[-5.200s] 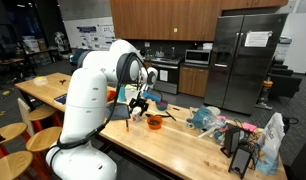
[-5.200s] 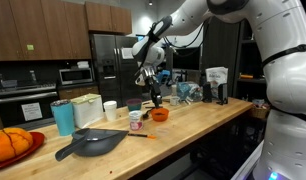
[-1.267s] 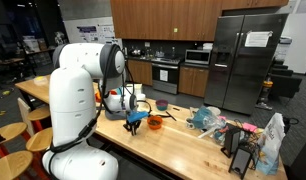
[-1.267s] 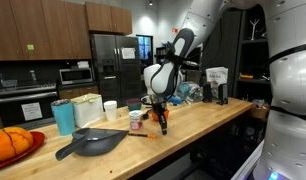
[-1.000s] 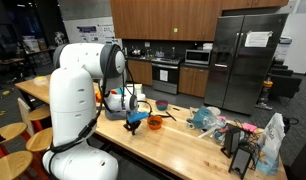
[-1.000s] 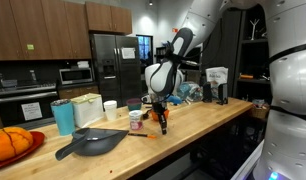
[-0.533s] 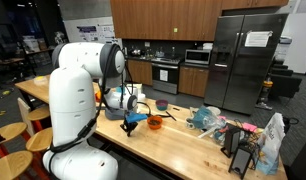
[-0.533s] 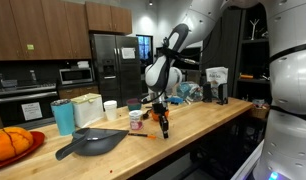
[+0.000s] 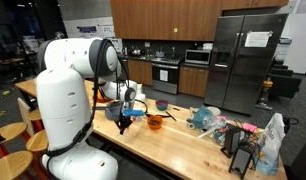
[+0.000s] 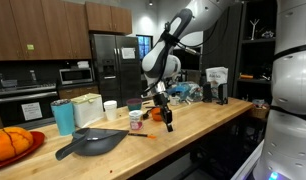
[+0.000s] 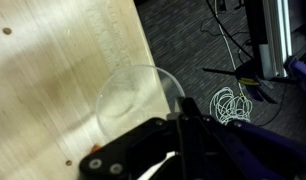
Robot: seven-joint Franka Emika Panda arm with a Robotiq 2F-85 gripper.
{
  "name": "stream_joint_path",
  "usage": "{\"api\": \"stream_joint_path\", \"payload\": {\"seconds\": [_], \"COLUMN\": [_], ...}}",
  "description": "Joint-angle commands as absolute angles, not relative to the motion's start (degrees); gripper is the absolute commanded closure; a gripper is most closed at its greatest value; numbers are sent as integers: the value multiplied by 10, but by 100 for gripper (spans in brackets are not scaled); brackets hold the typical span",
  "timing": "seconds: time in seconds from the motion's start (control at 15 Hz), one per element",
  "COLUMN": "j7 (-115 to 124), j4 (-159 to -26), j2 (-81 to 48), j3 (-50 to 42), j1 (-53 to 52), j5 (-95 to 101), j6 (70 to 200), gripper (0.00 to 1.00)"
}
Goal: Put the transparent lid on the white can
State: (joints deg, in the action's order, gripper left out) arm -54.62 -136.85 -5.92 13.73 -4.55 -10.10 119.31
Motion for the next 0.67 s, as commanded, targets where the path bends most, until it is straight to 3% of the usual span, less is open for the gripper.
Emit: {"api": "stream_joint_path", "payload": {"seconds": [0.0,0.6], "j7": [-522,-441], "j4": [-1370,-1339], "j2": [-23,-21], "j3": [126,138], "j1": [-64,-112], "j5": [-72,88], "j6": [1157,1154], "gripper": [100,100]}}
